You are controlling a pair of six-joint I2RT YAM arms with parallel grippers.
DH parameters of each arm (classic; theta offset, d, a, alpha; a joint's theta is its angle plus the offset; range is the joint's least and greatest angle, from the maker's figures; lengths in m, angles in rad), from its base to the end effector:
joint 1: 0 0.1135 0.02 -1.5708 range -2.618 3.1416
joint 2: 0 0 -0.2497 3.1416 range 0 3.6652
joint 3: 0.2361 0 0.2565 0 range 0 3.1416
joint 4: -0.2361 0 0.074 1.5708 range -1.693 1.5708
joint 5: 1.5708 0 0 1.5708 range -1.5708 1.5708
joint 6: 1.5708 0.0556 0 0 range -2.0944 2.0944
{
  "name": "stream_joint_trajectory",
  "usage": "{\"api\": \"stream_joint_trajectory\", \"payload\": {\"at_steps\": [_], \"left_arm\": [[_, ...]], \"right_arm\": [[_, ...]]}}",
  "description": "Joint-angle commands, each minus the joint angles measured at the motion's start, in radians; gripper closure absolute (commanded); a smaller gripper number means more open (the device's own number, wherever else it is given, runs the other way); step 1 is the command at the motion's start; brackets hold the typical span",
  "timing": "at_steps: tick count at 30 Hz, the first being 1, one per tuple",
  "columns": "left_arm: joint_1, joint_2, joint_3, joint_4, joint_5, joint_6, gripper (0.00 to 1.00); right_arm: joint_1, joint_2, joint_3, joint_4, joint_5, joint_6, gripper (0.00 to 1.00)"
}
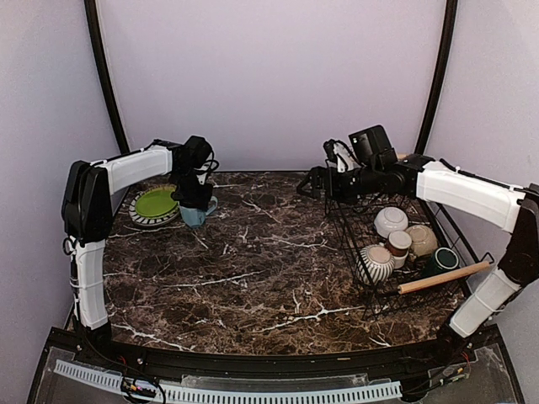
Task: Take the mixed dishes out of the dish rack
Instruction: Place the cup at the corner of the board.
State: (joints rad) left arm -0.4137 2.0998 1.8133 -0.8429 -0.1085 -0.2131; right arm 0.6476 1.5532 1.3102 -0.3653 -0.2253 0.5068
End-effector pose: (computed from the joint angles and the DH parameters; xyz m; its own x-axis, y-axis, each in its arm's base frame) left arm 0.4212 -0.1784 0.1993 -0.8847 0.1588 -0.4382 0.1741 0.9847 0.0053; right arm 0.2934 0.2375 0.2881 -0.7549 0.0222 -0.6555 -0.4207 0.7503 0.5099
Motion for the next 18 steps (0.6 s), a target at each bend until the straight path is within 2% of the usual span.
{"api": "stream_joint_trajectory", "payload": {"at_steps": [1, 10, 18], "left_arm": [[0.003, -0.056, 0.009, -0.036, 0.023, 0.002, 0.61], [0.001, -0.134, -0.016, -0.008, 0.055, 0.003, 0.41], [-0.006, -0.245, -0.085, 0.069, 0.085, 0.001, 0.28]], "right_arm": [[0.006, -0.064, 0.026, -0.07, 0.095, -0.05, 0.01], [-0.017, -0.134, 0.03, -0.246, 0.274, -0.08, 0.01], [-0.135, -0.243, -0.059, -0.407, 0.347, -0.002, 0.01]]}}
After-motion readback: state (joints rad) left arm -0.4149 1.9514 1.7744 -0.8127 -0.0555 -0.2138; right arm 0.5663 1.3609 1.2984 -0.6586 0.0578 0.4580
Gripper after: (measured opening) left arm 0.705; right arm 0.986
